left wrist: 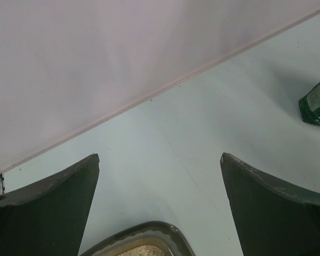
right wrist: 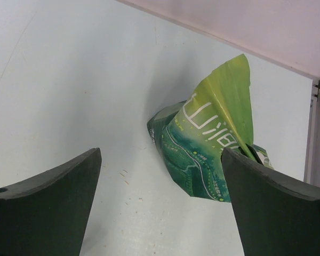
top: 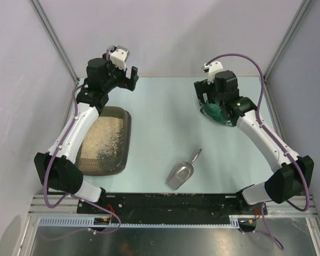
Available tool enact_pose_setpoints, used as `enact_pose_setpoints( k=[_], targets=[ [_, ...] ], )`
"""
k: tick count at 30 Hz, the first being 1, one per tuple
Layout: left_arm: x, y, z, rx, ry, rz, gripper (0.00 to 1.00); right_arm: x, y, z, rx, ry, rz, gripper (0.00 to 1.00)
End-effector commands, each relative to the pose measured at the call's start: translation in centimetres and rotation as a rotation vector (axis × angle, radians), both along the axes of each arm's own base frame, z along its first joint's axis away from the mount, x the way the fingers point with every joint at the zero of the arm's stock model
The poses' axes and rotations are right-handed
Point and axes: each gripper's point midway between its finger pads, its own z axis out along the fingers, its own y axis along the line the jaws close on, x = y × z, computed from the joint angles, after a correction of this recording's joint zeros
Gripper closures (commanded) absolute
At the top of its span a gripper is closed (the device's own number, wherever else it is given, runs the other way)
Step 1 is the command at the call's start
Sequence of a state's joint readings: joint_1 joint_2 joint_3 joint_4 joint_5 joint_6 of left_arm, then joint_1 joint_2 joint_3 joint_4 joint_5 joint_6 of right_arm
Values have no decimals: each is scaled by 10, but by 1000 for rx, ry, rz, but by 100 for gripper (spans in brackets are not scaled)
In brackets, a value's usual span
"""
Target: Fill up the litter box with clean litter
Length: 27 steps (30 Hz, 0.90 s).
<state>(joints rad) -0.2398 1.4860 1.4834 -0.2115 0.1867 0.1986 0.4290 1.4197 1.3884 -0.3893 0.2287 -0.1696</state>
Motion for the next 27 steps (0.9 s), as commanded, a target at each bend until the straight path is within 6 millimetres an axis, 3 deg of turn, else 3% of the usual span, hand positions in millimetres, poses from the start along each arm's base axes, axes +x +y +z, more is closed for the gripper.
enact_pose_setpoints(
  k=[1, 3, 6, 7, 8, 9, 10, 11, 13, 19, 24, 27],
  targets=[
    [-8, -8, 9, 30, -42, -36, 0, 8, 3, 21, 4, -68, 9, 0],
    [-14, -5, 3, 51, -31, -10, 0, 8, 3, 19, -48, -70, 37, 0],
    [-38, 17, -19, 95, 8, 65, 0, 3, 1, 17, -107, -59, 75, 0],
    [-47, 23, -46, 127, 58, 74, 0, 2, -1, 15, -136, -51, 88, 1],
    [-60, 31, -41, 141, 38, 97, 0, 1, -2, 14, -142, -49, 92, 0],
    [-67, 37, -51, 177, 47, 101, 0, 1, -4, 14, -141, -45, 93, 0],
    [-77, 42, -76, 211, 94, 100, 0, 0, -4, 12, -134, -36, 95, 0],
    [-85, 51, -76, 231, 88, 127, 0, 0, -3, 10, -129, -27, 99, 0],
    [-100, 59, -99, 299, 156, 120, 0, -3, -1, 6, -110, -7, 115, 0],
    [-146, 84, -133, 417, 303, 74, 3, -8, 4, 1, -94, 19, 150, 0],
    [-157, 111, -159, 447, 397, 117, 9, -12, 9, -8, -59, 62, 189, 0],
    [-148, 90, -166, 360, 476, 41, 8, -16, 14, -11, -44, 77, 214, 0]
  ],
)
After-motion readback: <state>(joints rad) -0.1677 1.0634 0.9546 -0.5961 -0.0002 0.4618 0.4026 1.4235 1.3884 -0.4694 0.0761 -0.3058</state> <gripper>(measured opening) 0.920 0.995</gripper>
